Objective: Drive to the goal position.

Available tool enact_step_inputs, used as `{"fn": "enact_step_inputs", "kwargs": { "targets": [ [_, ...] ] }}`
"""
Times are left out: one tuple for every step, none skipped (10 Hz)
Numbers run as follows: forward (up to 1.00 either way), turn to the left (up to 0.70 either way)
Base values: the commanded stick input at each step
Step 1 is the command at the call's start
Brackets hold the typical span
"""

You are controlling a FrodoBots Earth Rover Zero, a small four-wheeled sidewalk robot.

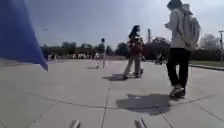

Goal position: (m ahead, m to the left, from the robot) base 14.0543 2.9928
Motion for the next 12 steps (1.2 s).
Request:
{"fn": "enact_step_inputs", "kwargs": {
  "targets": [
    [0.85, 0.01],
    [0.85, 0.01],
    [0.85, 0.01],
    [0.85, 0.01],
    [0.85, 0.01],
    [0.85, 0.01],
    [0.85, 0.01],
    [0.85, 0.01],
    [0.85, -0.06],
    [0.85, -0.15],
    [0.85, -0.3],
    [0.85, -0.28]
  ]
}}
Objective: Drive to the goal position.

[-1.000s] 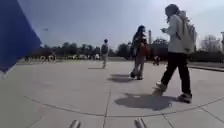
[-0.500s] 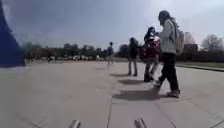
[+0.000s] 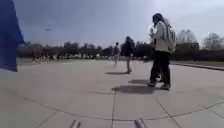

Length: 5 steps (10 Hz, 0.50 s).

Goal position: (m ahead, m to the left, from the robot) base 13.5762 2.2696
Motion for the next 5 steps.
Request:
{"fn": "enact_step_inputs", "kwargs": {
  "targets": [
    [0.85, -0.18],
    [0.85, -0.06],
    [0.85, 0.01],
    [0.85, 0.01],
    [0.85, 0.01]
  ]
}}
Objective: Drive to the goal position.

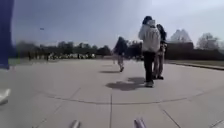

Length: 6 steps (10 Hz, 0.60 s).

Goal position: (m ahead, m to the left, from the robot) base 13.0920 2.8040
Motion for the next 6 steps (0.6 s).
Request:
{"fn": "enact_step_inputs", "kwargs": {
  "targets": [
    [0.85, 0.01],
    [0.85, 0.01],
    [0.85, 0.01],
    [0.85, 0.01],
    [0.85, 0.01],
    [0.85, 0.01]
  ]
}}
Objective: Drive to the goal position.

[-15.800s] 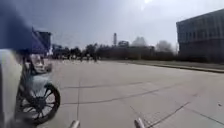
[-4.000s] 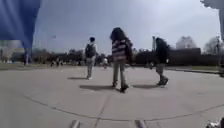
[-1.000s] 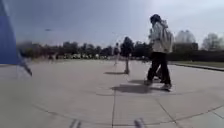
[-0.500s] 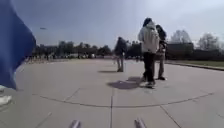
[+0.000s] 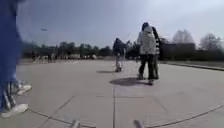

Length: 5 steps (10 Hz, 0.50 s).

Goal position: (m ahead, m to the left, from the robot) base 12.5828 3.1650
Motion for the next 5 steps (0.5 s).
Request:
{"fn": "enact_step_inputs", "kwargs": {
  "targets": [
    [0.85, 0.01],
    [0.85, -0.09],
    [0.85, -0.19],
    [0.85, -0.24],
    [0.85, -0.1]
  ]
}}
